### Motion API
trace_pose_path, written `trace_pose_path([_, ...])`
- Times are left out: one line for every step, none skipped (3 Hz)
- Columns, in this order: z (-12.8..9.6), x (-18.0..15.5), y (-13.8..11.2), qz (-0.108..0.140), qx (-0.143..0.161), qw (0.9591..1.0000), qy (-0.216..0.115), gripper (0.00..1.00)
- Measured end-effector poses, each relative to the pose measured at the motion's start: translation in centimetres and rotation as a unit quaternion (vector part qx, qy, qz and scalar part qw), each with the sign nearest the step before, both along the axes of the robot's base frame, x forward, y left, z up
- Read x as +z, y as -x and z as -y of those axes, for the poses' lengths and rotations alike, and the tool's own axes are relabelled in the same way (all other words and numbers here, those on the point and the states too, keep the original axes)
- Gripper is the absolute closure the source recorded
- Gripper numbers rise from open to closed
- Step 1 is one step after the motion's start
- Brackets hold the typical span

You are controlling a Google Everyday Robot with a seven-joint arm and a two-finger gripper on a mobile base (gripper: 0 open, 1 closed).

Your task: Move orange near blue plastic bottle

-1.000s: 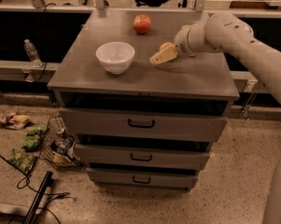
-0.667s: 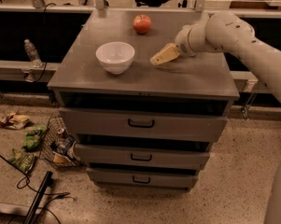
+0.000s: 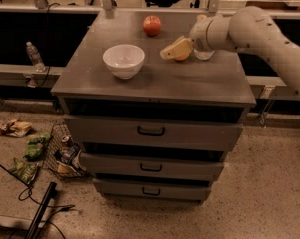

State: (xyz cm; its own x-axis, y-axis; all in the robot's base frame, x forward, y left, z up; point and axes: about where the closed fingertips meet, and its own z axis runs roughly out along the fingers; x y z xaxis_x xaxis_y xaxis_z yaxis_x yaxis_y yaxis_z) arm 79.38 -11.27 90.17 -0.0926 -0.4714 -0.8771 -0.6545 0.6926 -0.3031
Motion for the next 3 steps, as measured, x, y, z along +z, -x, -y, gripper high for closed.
trace_pose_path([1.6, 2.4, 1.0, 0.017, -0.011, 0.9998, -0.003, 0.00])
trace_pose_path([6.6, 5.8, 3.5, 0.033, -0.079, 0.9962, 0.019, 0.00])
trace_pose_path([5.8, 5.6, 3.3, 0.029, -0.072, 0.9969, 0.013, 0.00])
